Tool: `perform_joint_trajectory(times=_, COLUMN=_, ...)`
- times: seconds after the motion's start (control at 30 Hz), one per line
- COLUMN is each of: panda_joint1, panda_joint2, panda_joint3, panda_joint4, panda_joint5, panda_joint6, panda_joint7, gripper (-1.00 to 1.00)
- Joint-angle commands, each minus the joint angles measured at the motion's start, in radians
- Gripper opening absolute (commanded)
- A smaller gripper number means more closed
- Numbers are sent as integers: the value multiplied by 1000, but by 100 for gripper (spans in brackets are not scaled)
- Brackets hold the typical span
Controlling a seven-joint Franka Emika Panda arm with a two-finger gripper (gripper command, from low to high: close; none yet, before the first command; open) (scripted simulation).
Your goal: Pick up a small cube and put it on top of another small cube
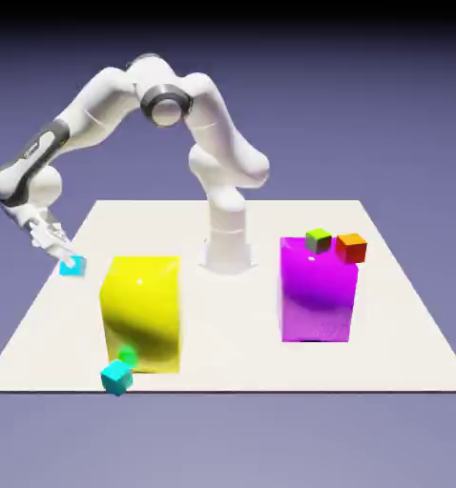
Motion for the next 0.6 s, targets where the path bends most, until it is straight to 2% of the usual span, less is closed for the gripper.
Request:
perform_joint_trajectory(times=0.0, panda_joint1=-19, panda_joint2=-11, panda_joint3=6, panda_joint4=0, panda_joint5=-1, panda_joint6=-7, panda_joint7=-44, gripper=-100)
perform_joint_trajectory(times=0.1, panda_joint1=-76, panda_joint2=-43, panda_joint3=24, panda_joint4=-1, panda_joint5=0, panda_joint6=-30, panda_joint7=-174, gripper=-100)
perform_joint_trajectory(times=0.57, panda_joint1=225, panda_joint2=-162, panda_joint3=305, panda_joint4=162, panda_joint5=-82, panda_joint6=-73, panda_joint7=-735, gripper=-100)
